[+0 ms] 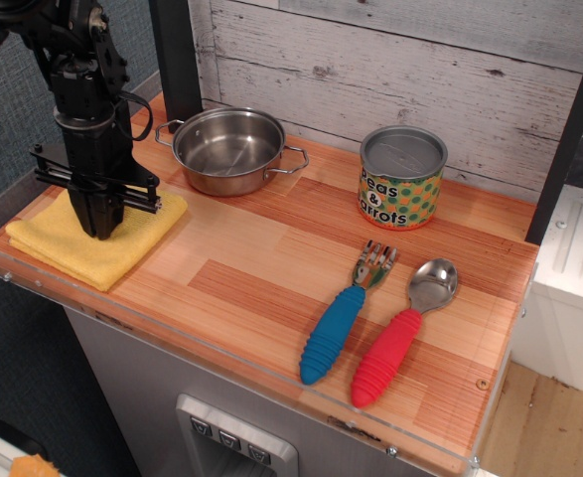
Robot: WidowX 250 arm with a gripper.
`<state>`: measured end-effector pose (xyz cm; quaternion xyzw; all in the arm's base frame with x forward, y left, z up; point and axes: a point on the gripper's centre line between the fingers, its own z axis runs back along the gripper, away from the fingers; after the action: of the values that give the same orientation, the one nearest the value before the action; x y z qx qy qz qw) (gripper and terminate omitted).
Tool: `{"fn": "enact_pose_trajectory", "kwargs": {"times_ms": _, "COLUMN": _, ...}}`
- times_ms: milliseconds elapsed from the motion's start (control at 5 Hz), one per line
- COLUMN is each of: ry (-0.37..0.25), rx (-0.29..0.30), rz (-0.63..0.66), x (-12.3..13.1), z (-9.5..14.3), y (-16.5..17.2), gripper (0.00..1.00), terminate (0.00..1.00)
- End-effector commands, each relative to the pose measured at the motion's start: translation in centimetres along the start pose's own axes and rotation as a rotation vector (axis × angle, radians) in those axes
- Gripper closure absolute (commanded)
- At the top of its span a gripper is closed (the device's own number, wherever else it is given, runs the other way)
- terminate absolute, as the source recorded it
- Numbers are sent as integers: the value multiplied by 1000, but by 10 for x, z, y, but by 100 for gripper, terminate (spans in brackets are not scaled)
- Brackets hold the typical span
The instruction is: Slide the yellow rag towards the blue fork.
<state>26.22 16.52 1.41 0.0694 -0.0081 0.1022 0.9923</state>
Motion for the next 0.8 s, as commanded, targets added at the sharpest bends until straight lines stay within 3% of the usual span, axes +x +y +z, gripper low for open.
{"fn": "enact_pose_trajectory", "kwargs": {"times_ms": 0, "ry": -43, "rx": -17, "rz": 3, "x": 0, "z": 8, "y": -13, "gripper": 100, "terminate": 0}}
{"fn": "enact_pose_trajectory", "kwargs": {"times_ms": 400, "ry": -37, "rx": -82, "rz": 38, "x": -1, "z": 2, "y": -34, "gripper": 100, "terminate": 0}}
{"fn": "enact_pose_trajectory", "kwargs": {"times_ms": 600, "ry": -37, "rx": -83, "rz": 23, "x": -3, "z": 3, "y": -49, "gripper": 100, "terminate": 0}}
